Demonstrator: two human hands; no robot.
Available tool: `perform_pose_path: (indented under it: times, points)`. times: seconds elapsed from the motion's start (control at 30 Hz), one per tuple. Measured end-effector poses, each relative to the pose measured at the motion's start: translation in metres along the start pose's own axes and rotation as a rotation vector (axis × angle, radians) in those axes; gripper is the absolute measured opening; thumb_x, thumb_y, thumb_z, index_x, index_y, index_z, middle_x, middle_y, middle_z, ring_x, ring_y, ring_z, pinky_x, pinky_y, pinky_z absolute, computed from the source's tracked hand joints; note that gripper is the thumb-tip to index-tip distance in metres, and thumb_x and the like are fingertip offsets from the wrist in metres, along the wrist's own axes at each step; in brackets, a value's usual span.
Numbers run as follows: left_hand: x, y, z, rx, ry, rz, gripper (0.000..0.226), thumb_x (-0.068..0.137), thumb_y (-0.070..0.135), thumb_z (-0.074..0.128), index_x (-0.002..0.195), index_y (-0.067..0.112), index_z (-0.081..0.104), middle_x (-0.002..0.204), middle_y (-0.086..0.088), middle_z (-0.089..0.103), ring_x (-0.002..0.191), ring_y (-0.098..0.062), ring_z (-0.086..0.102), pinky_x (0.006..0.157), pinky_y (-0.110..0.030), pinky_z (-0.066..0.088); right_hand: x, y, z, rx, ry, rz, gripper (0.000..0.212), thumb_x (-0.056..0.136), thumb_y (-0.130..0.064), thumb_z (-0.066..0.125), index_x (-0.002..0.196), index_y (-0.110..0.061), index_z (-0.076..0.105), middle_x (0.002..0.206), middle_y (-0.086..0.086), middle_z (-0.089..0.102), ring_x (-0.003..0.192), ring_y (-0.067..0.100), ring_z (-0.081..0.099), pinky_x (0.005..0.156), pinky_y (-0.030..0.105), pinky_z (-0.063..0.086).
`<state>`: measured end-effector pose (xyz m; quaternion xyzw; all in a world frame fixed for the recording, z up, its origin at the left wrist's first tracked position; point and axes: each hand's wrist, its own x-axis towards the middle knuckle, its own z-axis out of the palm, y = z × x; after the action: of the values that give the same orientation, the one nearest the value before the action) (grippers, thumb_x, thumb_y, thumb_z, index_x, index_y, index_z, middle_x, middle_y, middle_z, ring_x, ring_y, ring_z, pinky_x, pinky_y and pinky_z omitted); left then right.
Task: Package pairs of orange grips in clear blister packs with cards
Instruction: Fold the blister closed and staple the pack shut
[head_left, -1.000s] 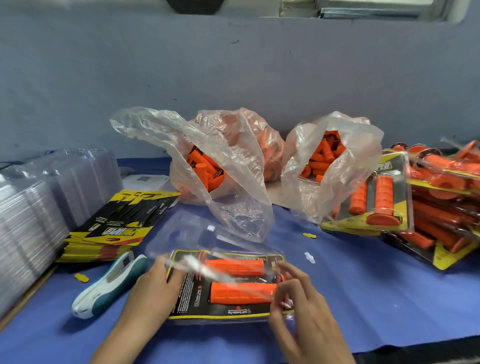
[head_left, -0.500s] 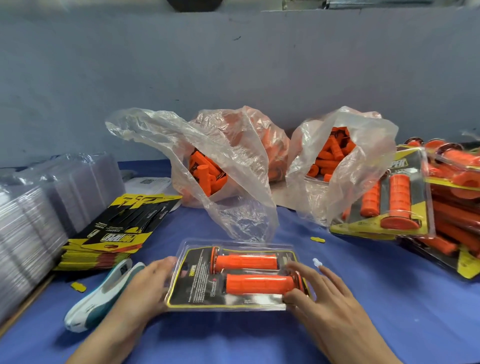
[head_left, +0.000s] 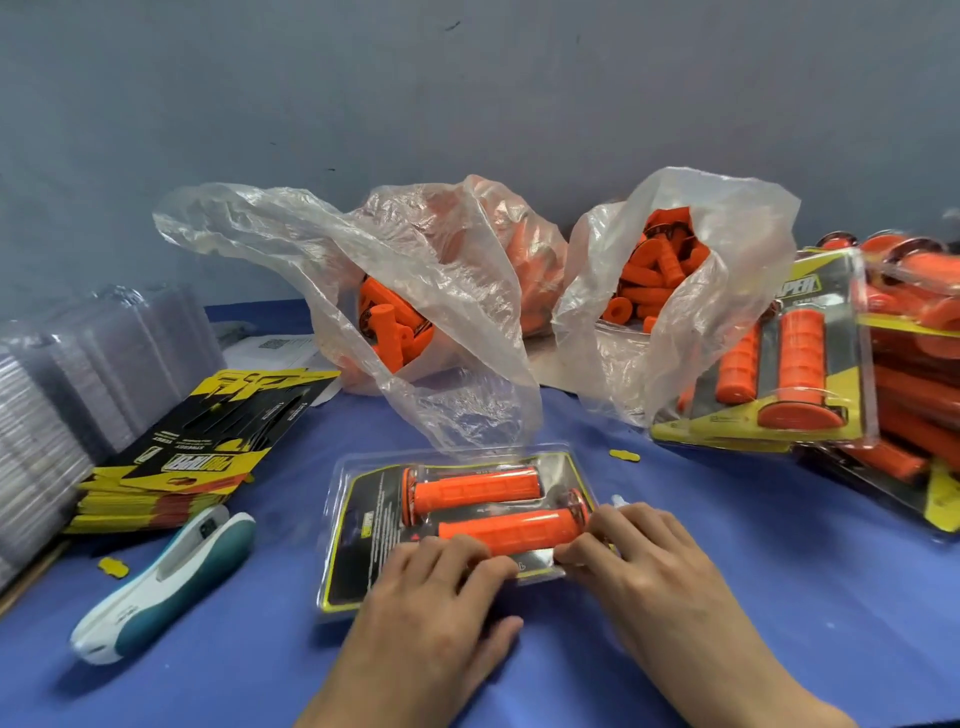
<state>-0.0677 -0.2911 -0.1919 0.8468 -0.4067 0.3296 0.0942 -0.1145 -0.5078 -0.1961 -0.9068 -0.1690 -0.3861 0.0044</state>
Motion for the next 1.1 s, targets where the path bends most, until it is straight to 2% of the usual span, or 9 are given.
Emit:
perform_pose_path:
  times: [0.1, 0.17, 0.23, 0.33, 0.5, 0.77, 0.93, 1.1]
  points:
    - [0.009, 0.015, 0.007, 0.058, 0.024, -0.019, 0.023, 0.086, 0.03, 0.053, 0.094, 0.024, 0.074, 0.088, 0.003, 0.066, 0.073, -0.021, 0.062, 0.073, -0.033, 0.039, -0.003, -0.002, 0.002, 0.045, -0.025, -0.038, 0.012, 0.091, -0.018, 0.06, 0.085, -0.024, 0.069, 0.081, -0.005, 0.056, 0.071, 0.02, 0.055, 0.072, 0.036, 0.055]
    - [0.015, 0.023, 0.01, 0.071, 0.047, -0.011, 0.02, 0.087, 0.026, 0.054, 0.089, 0.023, 0.073, 0.086, 0.003, 0.065, 0.073, -0.021, 0.062, 0.072, -0.032, 0.04, -0.005, -0.006, 0.005, 0.088, -0.031, -0.035, 0.009, 0.086, -0.014, 0.068, 0.086, -0.023, 0.07, 0.083, -0.004, 0.058, 0.071, 0.02, 0.056, 0.064, 0.034, 0.054]
    - [0.017, 0.028, 0.011, 0.072, 0.049, -0.02, 0.014, 0.088, 0.028, 0.058, 0.083, 0.024, 0.071, 0.082, 0.004, 0.063, 0.071, -0.02, 0.061, 0.069, -0.031, 0.041, -0.005, -0.005, 0.005, 0.09, -0.012, -0.032, 0.011, 0.086, -0.013, 0.064, 0.083, -0.023, 0.07, 0.082, -0.003, 0.059, 0.071, 0.02, 0.057, 0.06, 0.034, 0.053]
    - [0.02, 0.026, 0.006, 0.086, 0.038, -0.033, 0.013, 0.086, 0.029, 0.072, 0.075, 0.025, 0.066, 0.076, 0.005, 0.061, 0.067, -0.019, 0.058, 0.061, -0.032, 0.046, -0.003, 0.004, 0.0, 0.085, 0.017, -0.019, 0.019, 0.09, -0.022, 0.052, 0.079, -0.024, 0.067, 0.08, -0.005, 0.057, 0.071, 0.021, 0.06, 0.064, 0.034, 0.055]
    - [0.018, 0.017, 0.0, 0.123, 0.105, -0.021, 0.026, 0.091, 0.024, 0.064, 0.066, 0.02, 0.064, 0.07, 0.003, 0.06, 0.06, -0.021, 0.055, 0.054, -0.034, 0.049, -0.005, 0.022, -0.005, 0.12, -0.001, 0.019, 0.017, 0.091, -0.032, 0.053, 0.08, -0.027, 0.066, 0.082, -0.01, 0.053, 0.073, 0.018, 0.058, 0.075, 0.024, 0.041]
    - [-0.004, -0.009, -0.01, 0.15, 0.136, 0.03, 0.026, 0.089, 0.026, 0.067, 0.064, 0.017, 0.064, 0.07, 0.002, 0.058, 0.061, -0.023, 0.055, 0.057, -0.035, 0.048, -0.01, 0.034, -0.008, 0.134, -0.029, 0.043, 0.016, 0.093, -0.035, 0.052, 0.084, -0.028, 0.064, 0.085, -0.012, 0.051, 0.074, 0.018, 0.058, 0.081, 0.022, 0.041]
    - [-0.021, -0.033, -0.016, 0.128, 0.135, 0.014, 0.027, 0.09, 0.033, 0.061, 0.067, 0.02, 0.065, 0.074, 0.005, 0.06, 0.072, -0.02, 0.052, 0.067, -0.031, 0.039, -0.012, 0.042, -0.01, 0.084, -0.053, 0.068, 0.017, 0.092, -0.036, 0.054, 0.084, -0.028, 0.067, 0.083, -0.011, 0.053, 0.075, 0.02, 0.061, 0.08, 0.024, 0.043]
    - [-0.032, -0.05, -0.022, 0.084, 0.147, 0.008, 0.027, 0.094, 0.033, 0.06, 0.07, 0.021, 0.066, 0.079, 0.007, 0.061, 0.078, -0.018, 0.054, 0.07, -0.029, 0.04, -0.013, 0.048, -0.016, 0.086, -0.066, 0.12, 0.022, 0.093, -0.039, 0.051, 0.084, -0.029, 0.068, 0.083, -0.012, 0.055, 0.074, 0.021, 0.061, 0.083, 0.027, 0.044]
